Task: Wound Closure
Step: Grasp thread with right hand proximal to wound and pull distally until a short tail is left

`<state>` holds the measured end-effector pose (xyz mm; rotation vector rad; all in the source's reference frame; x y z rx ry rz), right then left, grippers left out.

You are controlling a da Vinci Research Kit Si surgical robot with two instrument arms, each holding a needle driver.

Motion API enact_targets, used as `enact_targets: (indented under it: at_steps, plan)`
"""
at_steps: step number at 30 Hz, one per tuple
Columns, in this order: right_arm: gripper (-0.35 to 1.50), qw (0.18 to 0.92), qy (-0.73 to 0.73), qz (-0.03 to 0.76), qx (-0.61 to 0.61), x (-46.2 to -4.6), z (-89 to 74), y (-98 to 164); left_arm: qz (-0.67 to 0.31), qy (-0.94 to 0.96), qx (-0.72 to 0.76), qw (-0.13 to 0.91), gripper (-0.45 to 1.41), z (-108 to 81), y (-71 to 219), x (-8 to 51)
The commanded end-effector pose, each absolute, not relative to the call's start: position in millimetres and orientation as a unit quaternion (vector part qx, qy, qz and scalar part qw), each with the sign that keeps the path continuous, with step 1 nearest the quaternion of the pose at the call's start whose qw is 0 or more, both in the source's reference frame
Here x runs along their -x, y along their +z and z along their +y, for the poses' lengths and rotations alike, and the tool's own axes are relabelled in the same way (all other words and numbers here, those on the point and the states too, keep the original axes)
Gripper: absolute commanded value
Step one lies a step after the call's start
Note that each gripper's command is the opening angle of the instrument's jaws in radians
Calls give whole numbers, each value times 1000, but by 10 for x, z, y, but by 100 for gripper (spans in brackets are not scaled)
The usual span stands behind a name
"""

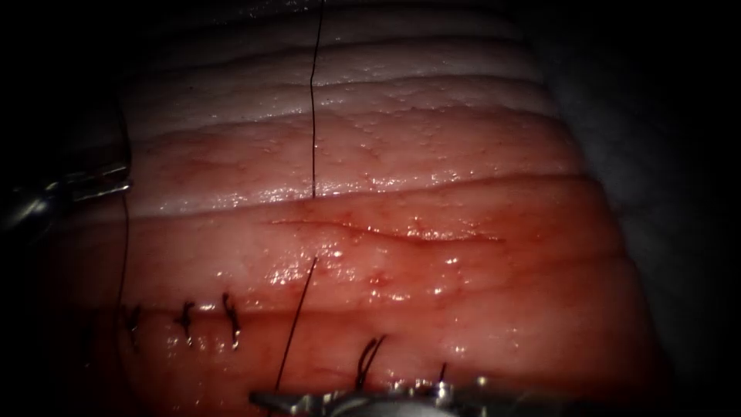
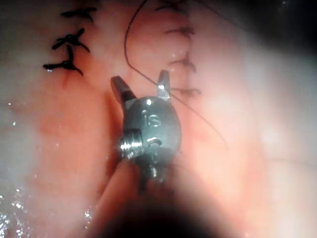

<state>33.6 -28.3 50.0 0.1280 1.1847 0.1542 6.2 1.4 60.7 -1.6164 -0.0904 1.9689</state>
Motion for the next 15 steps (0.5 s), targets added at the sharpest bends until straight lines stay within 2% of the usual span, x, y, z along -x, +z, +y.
enact_targets:
  at_steps: [1, 7, 15]
  plan:
    - [118, 823, 76, 560, -49, -328, -266, 517, -33, 739, 606, 292, -45, 15, 614, -57]
    - [116, 822, 82, 563, -20, -310, -229, 550, -35, 741, 603, 293, -45, 12, 622, -53]
    - [121, 831, 77, 551, 8, -327, -195, 610, -36, 741, 601, 297, -45, 7, 623, -52]
